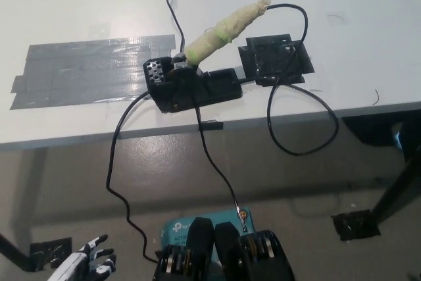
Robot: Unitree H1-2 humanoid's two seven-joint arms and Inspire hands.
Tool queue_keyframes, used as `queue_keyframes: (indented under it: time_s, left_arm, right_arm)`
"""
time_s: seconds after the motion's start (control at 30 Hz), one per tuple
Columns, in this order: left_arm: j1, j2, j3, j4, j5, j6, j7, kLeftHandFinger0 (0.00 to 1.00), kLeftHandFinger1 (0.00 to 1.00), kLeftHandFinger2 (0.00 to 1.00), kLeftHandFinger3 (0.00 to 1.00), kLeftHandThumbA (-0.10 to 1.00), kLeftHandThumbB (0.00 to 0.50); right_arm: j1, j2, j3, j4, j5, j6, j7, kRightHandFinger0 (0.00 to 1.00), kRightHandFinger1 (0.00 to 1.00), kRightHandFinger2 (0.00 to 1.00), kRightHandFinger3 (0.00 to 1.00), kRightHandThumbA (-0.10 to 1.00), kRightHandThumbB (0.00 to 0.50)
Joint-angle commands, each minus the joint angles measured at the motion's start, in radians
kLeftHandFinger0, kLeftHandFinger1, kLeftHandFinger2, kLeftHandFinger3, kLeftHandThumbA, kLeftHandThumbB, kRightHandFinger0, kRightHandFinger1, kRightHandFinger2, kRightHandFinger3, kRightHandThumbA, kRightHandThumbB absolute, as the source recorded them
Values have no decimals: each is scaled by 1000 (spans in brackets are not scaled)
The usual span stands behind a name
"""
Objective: The robot uses its right hand to grab the soldering gun kept on the middle of the table and pulls it out of its base and keep it on the right side of the base
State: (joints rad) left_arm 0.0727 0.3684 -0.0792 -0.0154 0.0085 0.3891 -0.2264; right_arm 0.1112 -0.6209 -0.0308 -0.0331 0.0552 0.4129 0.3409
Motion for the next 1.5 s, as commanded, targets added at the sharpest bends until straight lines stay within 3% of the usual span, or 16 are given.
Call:
queue_keyframes:
  time_s: [0.0,0.1,0.17,0.2,0.3,0.33,0.47,0.53,0.63,0.73,0.83,0.93,1.03,1.1,1.27,1.47]
  left_arm:
    - [5,-1,0,-40,0,25,-10,621,727,865,1000,495,170]
    - [1,2,-1,-32,3,22,-14,656,741,866,1000,510,171]
    - [-2,2,-1,-35,0,34,-17,666,753,863,1000,520,179]
    - [-2,2,-1,-35,0,35,-17,666,754,863,1000,521,179]
    - [-3,5,-2,-37,5,37,-16,683,761,862,1000,523,178]
    - [-7,5,-3,-40,6,42,-18,680,764,869,1000,530,182]
    - [-14,4,-4,-41,9,50,-15,658,751,862,1000,528,198]
    - [-17,3,-4,-38,8,47,-17,654,753,866,1000,523,195]
    - [-16,1,-5,-40,9,52,-15,661,761,877,1000,521,204]
    - [-13,-3,-6,-47,12,57,-11,668,771,883,1000,514,199]
    - [-15,-3,-6,-51,11,63,-12,669,770,875,1000,517,193]
    - [-14,2,-5,-49,11,57,-16,665,768,870,1000,531,206]
    - [-15,4,-10,-52,19,56,-15,660,765,879,1000,542,200]
    - [-14,1,-7,-62,15,65,-16,661,767,886,1000,533,204]
    - [-12,-1,-7,-58,15,62,-16,669,774,891,1000,521,198]
    - [-9,-3,-9,-62,15,70,-16,666,766,880,1000,519,203]
  right_arm:
    - [12,-16,-68,-80,22,40,-21,1000,1000,1000,1000,788,195]
    - [-14,-47,-153,-179,10,57,-51,1000,1000,1000,1000,865,149]
    - [-83,-72,-216,-228,12,57,-81,1000,1000,1000,1000,737,87]
    - [-83,-69,-220,-229,9,57,-78,1000,1000,1000,1000,726,87]
    - [-194,-103,-254,-294,7,57,-108,1000,1000,1000,1000,667,121]
    - [-273,-137,-258,-337,-2,57,-111,1000,1000,1000,1000,713,184]
    - [-426,-169,-214,-389,72,57,-151,1000,1000,1000,1000,655,154]
    - [-478,-186,-174,-385,105,57,-186,1000,1000,1000,1000,642,192]
    - [-598,-178,-103,-371,8,57,-155,1000,1000,1000,1000,707,189]
    - [-760,-83,-33,-323,-75,57,-126,1000,1000,1000,1000,579,211]
    - [-872,-16,27,-275,-168,57,-90,1000,1000,1000,1000,537,208]
    - [-944,16,84,-225,-226,57,-49,1000,1000,1000,1000,584,221]
    - [-1041,31,183,-144,-276,57,16,1000,1000,1000,1000,637,296]
    - [-1109,35,268,-95,-321,57,52,1000,1000,1000,1000,675,308]
    - [-1238,93,399,6,-385,10,15,1000,1000,1000,1000,514,286]
    - [-1315,135,502,84,-446,-36,62,1000,1000,1000,1000,543,284]
